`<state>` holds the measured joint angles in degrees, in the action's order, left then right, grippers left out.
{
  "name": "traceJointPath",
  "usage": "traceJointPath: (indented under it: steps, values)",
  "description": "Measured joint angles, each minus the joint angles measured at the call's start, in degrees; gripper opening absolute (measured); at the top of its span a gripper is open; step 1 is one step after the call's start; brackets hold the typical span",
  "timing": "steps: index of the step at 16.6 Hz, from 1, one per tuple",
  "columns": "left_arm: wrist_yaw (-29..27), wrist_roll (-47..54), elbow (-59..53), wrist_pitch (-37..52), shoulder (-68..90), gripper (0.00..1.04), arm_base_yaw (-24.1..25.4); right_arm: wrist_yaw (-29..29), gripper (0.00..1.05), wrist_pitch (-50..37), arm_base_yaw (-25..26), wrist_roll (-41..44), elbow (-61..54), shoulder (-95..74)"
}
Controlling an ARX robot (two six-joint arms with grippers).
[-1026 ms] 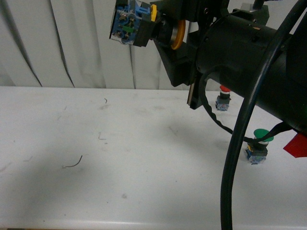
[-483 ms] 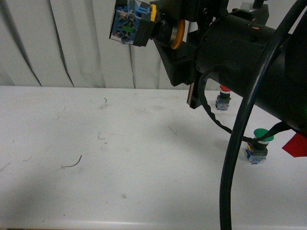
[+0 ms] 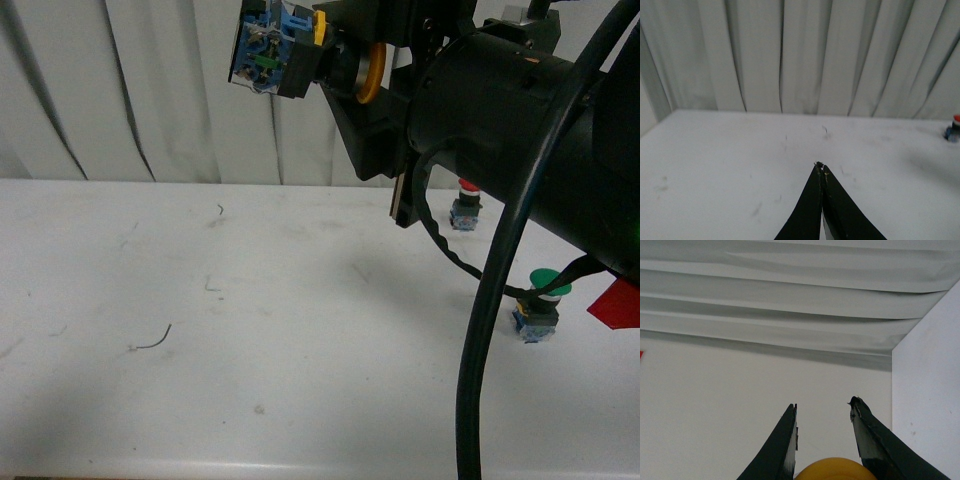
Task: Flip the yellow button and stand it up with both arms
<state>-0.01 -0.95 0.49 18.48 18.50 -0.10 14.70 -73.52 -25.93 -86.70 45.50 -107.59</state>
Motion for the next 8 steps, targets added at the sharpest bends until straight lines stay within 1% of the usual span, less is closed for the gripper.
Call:
traceJointPath:
  steps: [8]
  values:
    - [0.00,0.00,0.02,-8.09,-8.17,0.02,0.00,-0.57,0.32,-0.04,0.02,0.15,-0.63,0.00]
